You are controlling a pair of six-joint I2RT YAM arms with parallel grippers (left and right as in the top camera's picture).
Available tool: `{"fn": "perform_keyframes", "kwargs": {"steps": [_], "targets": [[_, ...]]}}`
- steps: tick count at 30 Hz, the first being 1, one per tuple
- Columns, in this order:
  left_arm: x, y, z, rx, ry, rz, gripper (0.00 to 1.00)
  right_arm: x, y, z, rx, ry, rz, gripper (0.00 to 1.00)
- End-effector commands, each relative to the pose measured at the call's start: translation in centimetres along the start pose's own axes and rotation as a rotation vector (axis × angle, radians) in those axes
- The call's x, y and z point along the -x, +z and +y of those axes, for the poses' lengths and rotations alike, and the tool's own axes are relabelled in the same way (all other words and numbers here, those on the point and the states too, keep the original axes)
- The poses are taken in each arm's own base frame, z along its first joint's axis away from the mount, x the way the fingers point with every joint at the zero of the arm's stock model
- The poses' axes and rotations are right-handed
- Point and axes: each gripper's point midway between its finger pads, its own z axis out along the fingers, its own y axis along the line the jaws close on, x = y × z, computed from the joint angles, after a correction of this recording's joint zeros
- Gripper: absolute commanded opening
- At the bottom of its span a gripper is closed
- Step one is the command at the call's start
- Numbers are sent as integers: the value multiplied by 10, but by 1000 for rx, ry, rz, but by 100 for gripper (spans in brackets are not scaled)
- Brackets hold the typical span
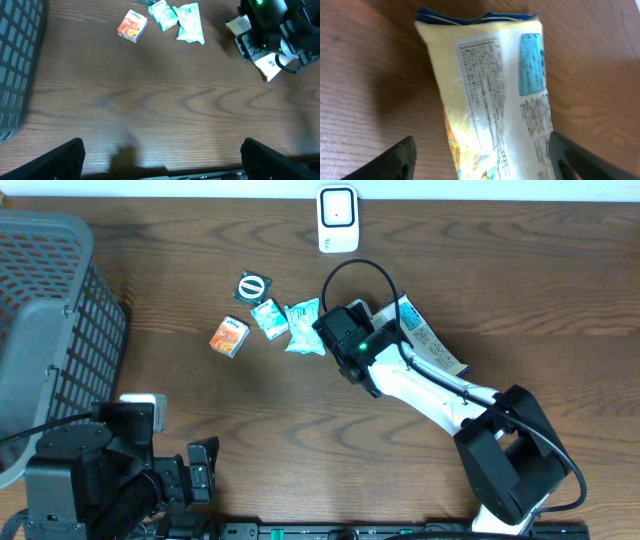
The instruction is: Scan the item barcode
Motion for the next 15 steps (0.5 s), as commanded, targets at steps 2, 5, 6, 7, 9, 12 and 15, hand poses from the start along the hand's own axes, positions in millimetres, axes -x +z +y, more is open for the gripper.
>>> {"fn": "perform_keyframes", "kwargs": {"steps": [2, 5, 6, 7, 9, 12, 15], "targets": [[1, 0, 2, 10, -7, -1, 98, -7, 16, 6, 25, -23, 46, 87], [1, 0, 2, 10, -7, -1, 98, -14, 30, 6, 13, -27, 80, 95], [1, 0, 2, 10, -7, -2, 98, -17, 36, 6, 11, -26, 96, 95], [1, 0, 1, 9, -7, -2, 98, -19, 39, 6, 10, -25, 105, 95], [1, 0, 1, 9, -7, -2, 97, -25, 48, 6, 5, -30, 132, 97], [1, 0, 2, 10, -7, -1, 98, -32, 58, 7, -3, -28, 158, 98], [1, 0, 1, 9, -7, -1, 97, -37, 69, 5, -8, -15, 180, 92]]}}
